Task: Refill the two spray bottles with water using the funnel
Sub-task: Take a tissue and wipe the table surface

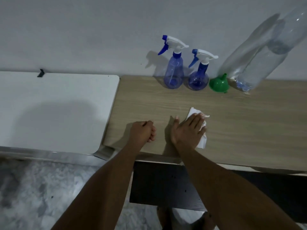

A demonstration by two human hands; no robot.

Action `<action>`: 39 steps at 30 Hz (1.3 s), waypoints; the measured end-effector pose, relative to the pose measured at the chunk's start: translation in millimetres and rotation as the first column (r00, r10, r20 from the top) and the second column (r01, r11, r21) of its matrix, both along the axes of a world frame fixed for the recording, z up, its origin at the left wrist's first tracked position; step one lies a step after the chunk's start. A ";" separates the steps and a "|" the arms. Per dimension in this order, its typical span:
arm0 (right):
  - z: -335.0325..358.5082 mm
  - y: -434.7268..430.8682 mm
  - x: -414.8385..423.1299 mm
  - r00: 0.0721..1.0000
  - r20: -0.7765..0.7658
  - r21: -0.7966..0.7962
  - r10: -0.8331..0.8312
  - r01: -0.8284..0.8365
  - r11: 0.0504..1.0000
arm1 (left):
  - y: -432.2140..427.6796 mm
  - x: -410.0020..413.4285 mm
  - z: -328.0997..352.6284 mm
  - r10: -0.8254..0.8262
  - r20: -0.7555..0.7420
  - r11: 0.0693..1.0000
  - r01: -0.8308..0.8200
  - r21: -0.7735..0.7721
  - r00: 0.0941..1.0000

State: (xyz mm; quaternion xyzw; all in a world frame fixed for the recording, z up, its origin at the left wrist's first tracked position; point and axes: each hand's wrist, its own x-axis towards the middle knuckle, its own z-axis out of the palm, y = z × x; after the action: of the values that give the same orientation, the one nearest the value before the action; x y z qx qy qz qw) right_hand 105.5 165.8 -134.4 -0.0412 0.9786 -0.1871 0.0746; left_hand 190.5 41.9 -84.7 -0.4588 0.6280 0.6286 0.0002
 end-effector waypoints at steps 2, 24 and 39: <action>0.4 -22.3 20.6 0.986 0.005 0.007 0.169 -0.169 0.986 | -9.4 19.6 1.1 0.081 -0.002 0.994 -0.081 -0.068 0.997; -2.8 239.3 -56.1 0.342 -0.140 0.283 0.929 -0.886 0.368 | 157.6 9.6 -3.9 0.139 -0.035 0.963 -0.144 -0.228 0.990; -18.0 307.2 -36.0 0.987 -0.155 0.027 -0.041 0.046 0.999 | 254.3 17.3 -2.4 -0.001 -0.039 0.994 -0.003 -0.105 0.999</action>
State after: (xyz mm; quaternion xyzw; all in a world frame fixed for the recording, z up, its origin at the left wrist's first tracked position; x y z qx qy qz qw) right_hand 69.4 473.0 -152.3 -0.0333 0.9849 -0.1701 -0.0048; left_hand 207.7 296.2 -87.2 -0.4461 0.6599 0.6035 -0.0368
